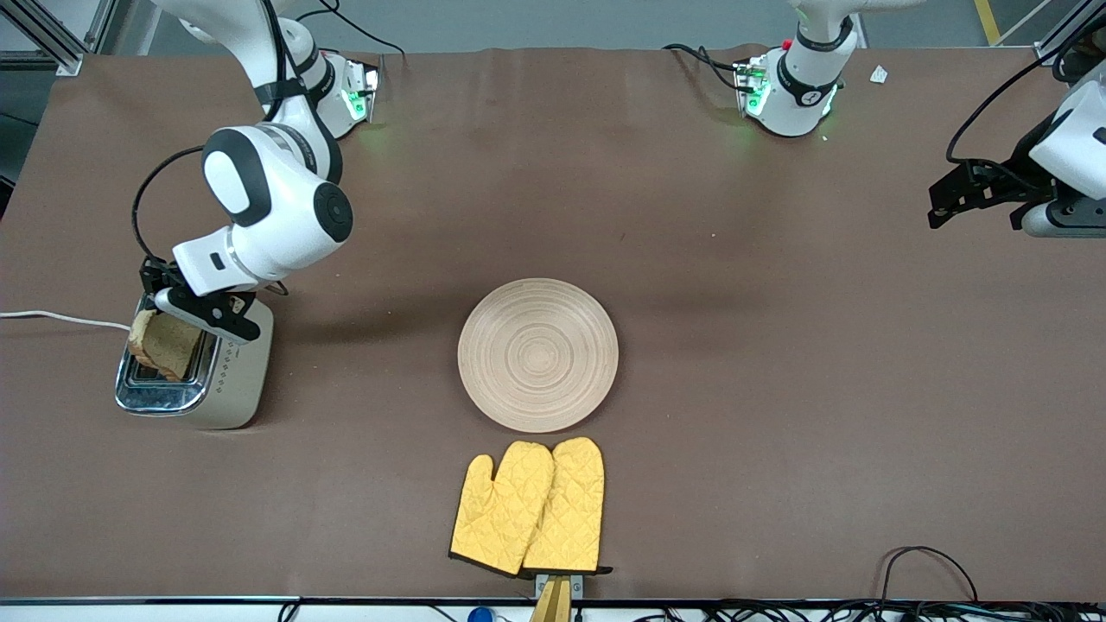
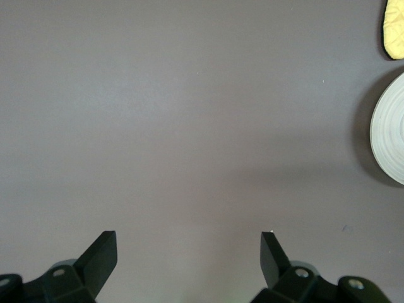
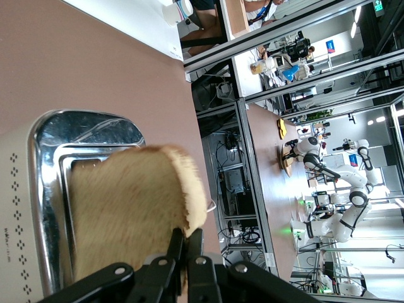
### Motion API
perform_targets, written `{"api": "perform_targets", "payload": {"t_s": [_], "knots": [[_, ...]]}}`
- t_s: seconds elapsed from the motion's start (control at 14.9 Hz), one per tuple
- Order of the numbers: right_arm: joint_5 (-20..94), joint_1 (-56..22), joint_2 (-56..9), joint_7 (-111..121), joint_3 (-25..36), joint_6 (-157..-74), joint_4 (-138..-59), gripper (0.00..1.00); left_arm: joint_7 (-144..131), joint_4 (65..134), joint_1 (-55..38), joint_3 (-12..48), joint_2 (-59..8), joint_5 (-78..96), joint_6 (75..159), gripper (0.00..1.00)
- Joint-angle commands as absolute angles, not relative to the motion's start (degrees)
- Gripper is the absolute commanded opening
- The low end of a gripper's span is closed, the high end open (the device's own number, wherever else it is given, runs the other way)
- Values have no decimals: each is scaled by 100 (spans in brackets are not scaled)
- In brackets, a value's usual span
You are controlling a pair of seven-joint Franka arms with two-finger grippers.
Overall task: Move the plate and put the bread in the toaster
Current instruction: 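Lower the bread into a toaster slot with the right gripper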
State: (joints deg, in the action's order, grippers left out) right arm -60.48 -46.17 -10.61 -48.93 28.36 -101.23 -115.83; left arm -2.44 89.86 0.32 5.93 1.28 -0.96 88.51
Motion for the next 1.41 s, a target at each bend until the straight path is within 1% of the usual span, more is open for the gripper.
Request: {"api": "perform_targets", "payload": {"t_s": [0.0, 0.4, 0.74, 0.94, 1.35], "knots": [[-6433, -4623, -747, -5036, 2830, -10125, -11936, 0, -202, 8868, 53, 633, 88, -97, 8710, 100], [-6574, -4597, -738, -5001, 2848, -10143, -11962, 0, -193, 8868, 62, 633, 88, -97, 8692, 100], [-6706, -4588, -546, -5010, 2856, -10160, -12243, 0, -185, 8868, 62, 633, 88, -97, 8692, 100], [-6715, -4588, -554, -5045, 2856, -10186, -12331, 0, -185, 8868, 62, 624, 88, -97, 8692, 100], [-6732, -4430, -676, -5238, 2865, -10651, -12331, 0, -176, 8868, 62, 624, 88, -97, 8692, 100]]}}
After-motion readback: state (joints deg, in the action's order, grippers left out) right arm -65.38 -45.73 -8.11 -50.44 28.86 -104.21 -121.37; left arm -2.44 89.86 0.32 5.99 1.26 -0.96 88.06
